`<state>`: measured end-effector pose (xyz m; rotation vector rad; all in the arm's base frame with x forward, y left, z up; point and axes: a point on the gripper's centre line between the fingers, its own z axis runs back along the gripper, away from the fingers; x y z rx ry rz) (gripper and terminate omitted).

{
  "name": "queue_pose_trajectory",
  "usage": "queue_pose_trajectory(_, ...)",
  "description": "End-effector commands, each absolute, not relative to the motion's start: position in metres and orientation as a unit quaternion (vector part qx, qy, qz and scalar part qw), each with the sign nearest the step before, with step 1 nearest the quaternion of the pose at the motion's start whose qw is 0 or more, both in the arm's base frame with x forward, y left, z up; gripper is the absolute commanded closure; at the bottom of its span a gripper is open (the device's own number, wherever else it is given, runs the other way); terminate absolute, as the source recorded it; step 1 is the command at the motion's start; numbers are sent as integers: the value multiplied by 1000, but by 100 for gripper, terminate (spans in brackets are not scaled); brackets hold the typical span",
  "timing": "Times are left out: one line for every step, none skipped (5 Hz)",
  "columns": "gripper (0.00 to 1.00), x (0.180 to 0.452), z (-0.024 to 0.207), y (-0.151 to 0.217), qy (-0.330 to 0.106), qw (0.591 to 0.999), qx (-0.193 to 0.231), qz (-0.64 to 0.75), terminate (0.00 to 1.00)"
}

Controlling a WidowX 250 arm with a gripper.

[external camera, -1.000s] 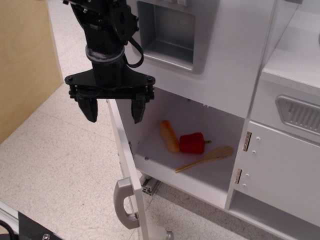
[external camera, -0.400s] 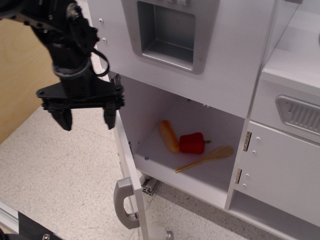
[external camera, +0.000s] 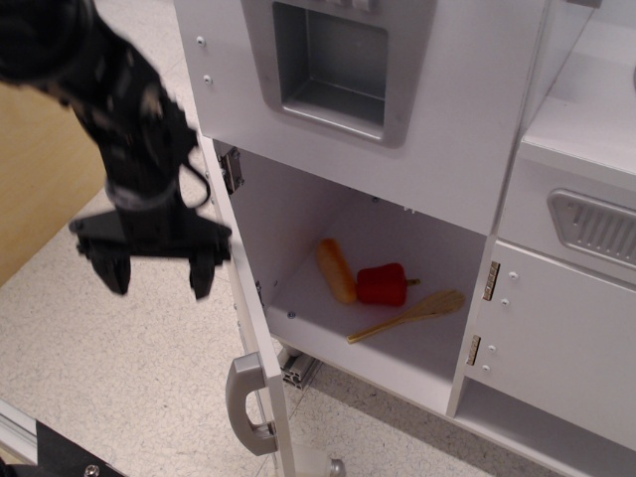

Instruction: Close low fridge

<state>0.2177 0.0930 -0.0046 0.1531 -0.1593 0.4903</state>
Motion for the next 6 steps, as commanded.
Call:
queue_pose_trajectory(0,229,-16,82,-78,965,64,244,0)
queue_pose_trajectory(0,238,-22,64,-76,969,48,230,0)
queue_pose_trajectory(0,250,-25,45,-74,969,30,232,0)
queue_pose_trajectory(0,265,-34,27,-86,969,16,232,0)
queue_pose_trajectory(0,280,-43,15,-96,968,14,229,0)
queue_pose_trajectory(0,291,-44,9,-110,965,6,238,0)
